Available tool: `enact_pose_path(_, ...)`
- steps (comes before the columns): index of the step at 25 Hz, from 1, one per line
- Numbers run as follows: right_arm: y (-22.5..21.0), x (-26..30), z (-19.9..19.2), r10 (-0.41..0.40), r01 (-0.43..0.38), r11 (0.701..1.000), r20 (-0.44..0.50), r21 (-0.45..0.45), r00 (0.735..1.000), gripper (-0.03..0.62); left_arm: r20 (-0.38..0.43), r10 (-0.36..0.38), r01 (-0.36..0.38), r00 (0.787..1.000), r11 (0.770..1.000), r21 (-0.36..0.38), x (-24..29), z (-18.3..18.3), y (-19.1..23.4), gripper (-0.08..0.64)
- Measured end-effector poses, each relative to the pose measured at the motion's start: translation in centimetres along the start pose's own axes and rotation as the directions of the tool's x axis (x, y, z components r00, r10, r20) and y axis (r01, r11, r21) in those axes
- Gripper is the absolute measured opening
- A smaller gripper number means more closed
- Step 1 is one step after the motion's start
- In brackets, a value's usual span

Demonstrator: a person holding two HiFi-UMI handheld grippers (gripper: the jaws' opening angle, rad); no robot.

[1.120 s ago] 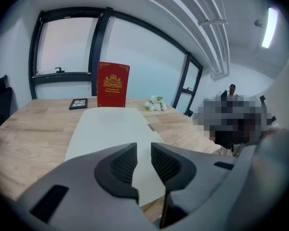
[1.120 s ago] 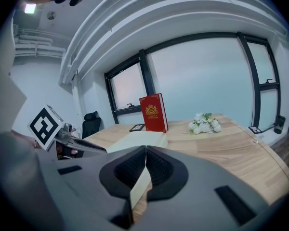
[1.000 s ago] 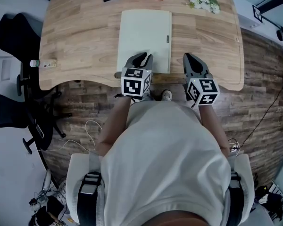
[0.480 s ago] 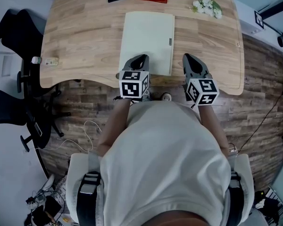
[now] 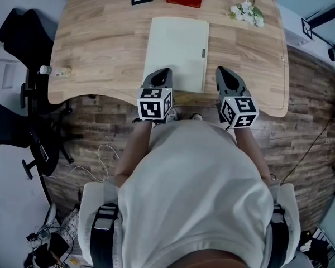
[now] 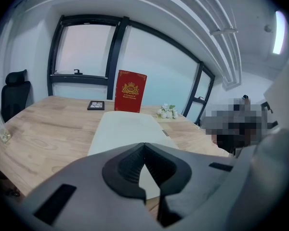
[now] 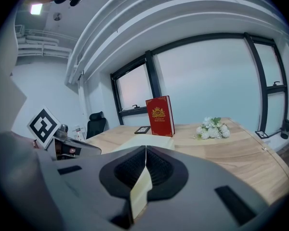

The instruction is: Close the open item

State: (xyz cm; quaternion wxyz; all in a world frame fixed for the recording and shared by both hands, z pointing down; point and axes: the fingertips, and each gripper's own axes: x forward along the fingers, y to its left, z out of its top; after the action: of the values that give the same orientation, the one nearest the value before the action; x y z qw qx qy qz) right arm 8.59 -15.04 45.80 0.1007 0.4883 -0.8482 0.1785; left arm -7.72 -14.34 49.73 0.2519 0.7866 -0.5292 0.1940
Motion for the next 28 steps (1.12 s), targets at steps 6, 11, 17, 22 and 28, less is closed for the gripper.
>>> enact_pose_path(6,0.4,-0.1,0.4,0.009,-0.009,1.0,0.006,-0.003,1.0,0.02,0.008,0.009,-0.009,1.0,0.999,-0.031,-0.8,0.1,0.9,0.02)
enact_pose_path(11,0.8,-0.4,0.5,0.014,-0.014,1.0,0.008,-0.008,1.0,0.019,0.027,0.021,-0.019,0.999,0.998,-0.058,-1.6,0.6,1.7,0.02)
enact_pose_path(17,1.2,-0.5,0.6,0.018,-0.018,1.0,0.009,-0.016,1.0,0.02,0.048,0.029,-0.025,0.998,0.996,-0.082,-2.3,1.2,2.4,0.02)
enact_pose_path(22,1.4,-0.4,0.6,0.022,-0.021,1.0,0.013,-0.016,1.0,0.019,0.052,0.033,-0.028,0.998,0.995,-0.091,-2.6,1.3,2.9,0.02)
enact_pose_path(28,1.8,-0.2,0.7,0.025,-0.025,1.0,0.015,-0.014,1.0,0.02,0.054,0.047,-0.042,0.997,0.995,-0.096,-2.9,1.3,3.5,0.02)
